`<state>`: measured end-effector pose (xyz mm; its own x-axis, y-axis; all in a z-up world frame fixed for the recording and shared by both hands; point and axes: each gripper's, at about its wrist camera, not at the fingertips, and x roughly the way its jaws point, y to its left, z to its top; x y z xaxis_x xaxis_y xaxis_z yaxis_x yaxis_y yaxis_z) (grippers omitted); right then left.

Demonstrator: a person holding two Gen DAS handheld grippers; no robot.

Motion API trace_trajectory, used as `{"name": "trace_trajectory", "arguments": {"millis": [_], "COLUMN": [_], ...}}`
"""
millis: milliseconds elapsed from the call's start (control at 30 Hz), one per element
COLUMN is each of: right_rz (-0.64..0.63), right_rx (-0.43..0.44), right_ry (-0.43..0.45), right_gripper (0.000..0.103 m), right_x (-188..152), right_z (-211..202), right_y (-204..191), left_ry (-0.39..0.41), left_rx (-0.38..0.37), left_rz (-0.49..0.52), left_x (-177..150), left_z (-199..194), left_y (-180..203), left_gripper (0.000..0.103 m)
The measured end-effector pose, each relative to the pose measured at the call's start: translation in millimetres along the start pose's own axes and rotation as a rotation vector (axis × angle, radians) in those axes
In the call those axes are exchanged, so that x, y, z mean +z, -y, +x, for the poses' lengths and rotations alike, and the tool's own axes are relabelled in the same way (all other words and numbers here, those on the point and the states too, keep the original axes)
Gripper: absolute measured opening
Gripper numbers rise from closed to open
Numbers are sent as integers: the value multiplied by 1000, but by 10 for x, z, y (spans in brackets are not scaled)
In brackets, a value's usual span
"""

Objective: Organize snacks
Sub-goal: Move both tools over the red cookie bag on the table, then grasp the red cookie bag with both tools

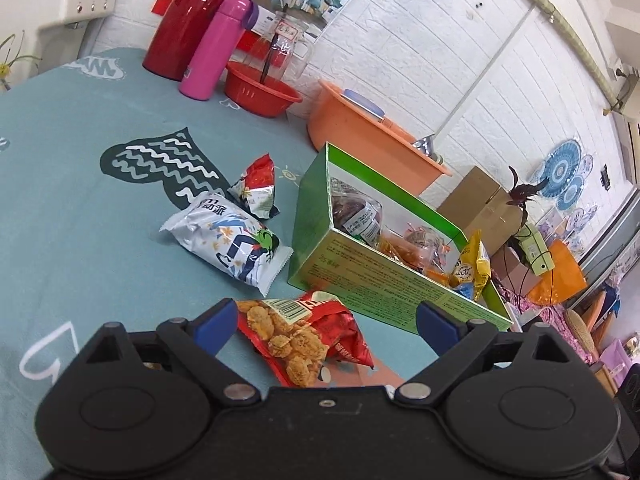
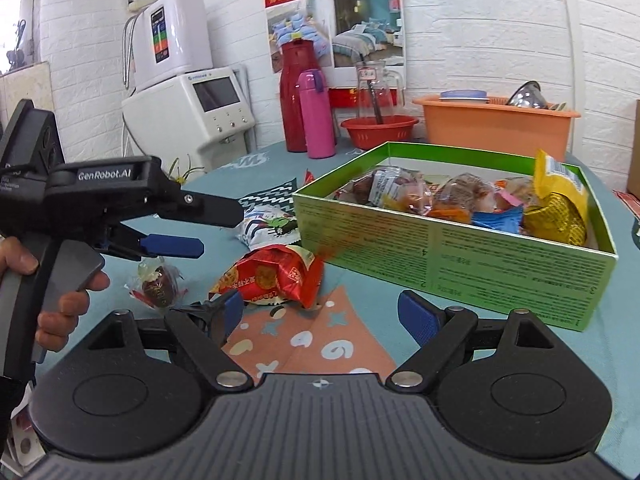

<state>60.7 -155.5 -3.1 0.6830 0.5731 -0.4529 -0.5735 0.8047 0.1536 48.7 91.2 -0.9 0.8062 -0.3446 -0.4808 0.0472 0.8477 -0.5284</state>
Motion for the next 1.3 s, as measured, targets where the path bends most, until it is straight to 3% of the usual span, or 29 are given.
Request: {"name": "trace_trajectory", "arguments": {"millis": [167, 333, 500, 867, 1167, 1233, 1300], "right_rz": [-41, -62, -86, -111, -98, -100, -91], "right_rx": [21, 29, 44, 60, 84, 86, 90], "right_ry": [-22, -35, -52, -89, -116, -118, -130], "right_gripper": [103, 103, 103, 103, 103, 94, 65], "right_x": [43, 82, 95, 99, 134, 135, 136], "right_z": [125, 216, 306, 484, 675, 705, 737], "right_y": [-50, -73, -109, -112, -105, -110, -100], "left_ry": [14, 17, -31, -152, -167, -179, -168], "left_rx": [6, -73, -143, -20, -46, -32, -23], "left_rz": [-26, -71, 23, 87, 48, 50, 72], "left_x": [18, 57, 34, 44, 61, 49, 12], "left_z": [-100, -293, -288, 316, 343, 392, 397], "left_y": [-75, -147, 81, -27, -182, -188, -166], "left_gripper": [103, 103, 103, 103, 103, 103, 103]}}
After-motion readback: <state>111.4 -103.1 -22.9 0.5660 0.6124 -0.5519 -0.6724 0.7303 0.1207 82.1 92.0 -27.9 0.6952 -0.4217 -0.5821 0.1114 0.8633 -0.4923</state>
